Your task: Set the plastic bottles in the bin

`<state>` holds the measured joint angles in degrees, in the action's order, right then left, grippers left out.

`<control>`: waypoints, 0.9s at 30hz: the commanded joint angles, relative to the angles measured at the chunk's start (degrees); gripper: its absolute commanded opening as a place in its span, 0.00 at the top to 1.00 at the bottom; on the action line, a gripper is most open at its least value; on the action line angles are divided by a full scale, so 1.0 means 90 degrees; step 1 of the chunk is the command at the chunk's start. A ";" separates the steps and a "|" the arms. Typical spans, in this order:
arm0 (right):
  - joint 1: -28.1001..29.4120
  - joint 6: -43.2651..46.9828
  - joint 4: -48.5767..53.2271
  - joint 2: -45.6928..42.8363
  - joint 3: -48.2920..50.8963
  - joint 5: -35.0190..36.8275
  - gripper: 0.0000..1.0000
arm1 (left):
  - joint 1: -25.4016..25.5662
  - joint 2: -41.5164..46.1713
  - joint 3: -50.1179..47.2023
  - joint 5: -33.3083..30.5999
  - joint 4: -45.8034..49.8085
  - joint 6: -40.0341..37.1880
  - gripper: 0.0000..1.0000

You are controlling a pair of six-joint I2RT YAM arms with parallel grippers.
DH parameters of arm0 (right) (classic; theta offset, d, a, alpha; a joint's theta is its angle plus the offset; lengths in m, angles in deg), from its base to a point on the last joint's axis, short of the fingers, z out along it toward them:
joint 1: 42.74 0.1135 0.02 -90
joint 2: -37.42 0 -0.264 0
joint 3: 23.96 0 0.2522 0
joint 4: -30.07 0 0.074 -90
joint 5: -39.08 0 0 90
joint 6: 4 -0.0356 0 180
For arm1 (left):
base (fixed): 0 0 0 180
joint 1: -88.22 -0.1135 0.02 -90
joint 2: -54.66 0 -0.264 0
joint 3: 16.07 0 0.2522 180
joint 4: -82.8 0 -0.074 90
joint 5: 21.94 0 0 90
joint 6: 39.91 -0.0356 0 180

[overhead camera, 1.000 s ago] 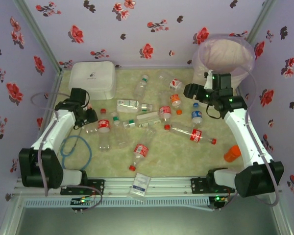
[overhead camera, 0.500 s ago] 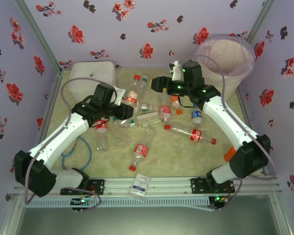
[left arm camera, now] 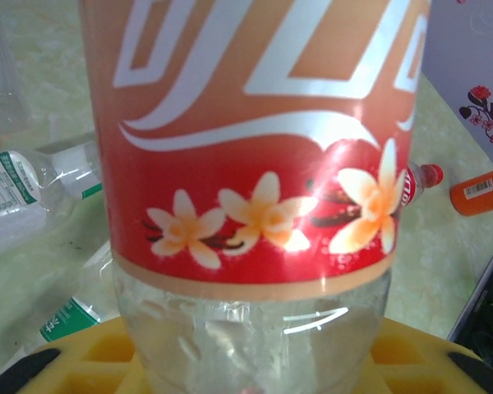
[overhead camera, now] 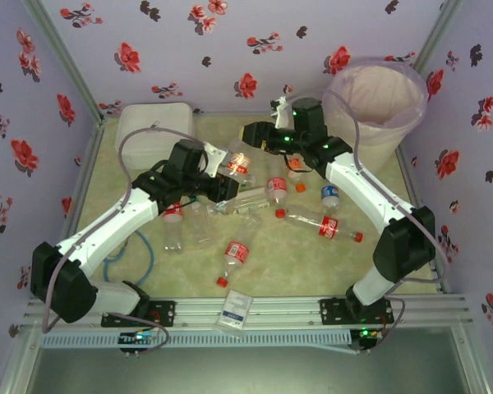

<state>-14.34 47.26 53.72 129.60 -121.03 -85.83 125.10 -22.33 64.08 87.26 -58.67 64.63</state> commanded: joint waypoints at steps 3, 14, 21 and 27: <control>0.0023 0.0206 0.0161 0.0040 -0.0320 0.0062 0.59 | 0.0072 0.0071 0.0110 0.0142 -0.0271 -0.0158 0.68; -0.0109 0.0909 0.0941 0.0043 -0.1125 0.0528 0.79 | 0.0072 0.0360 0.0008 -0.0026 -0.0332 -0.0120 0.11; -0.1135 0.1664 0.1587 -0.0288 -0.2464 0.1880 0.89 | -0.0358 0.0774 -0.0033 -0.0984 0.0071 0.0528 0.00; -0.2014 0.2267 0.1021 -0.0707 -0.2937 0.3418 1.00 | -0.1304 0.1101 -0.0441 -0.1608 0.1047 0.1566 0.00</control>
<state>-31.06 62.49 66.07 125.93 -144.35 -64.70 115.92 -14.33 62.68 77.18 -55.89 72.96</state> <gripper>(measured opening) 0.289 0.997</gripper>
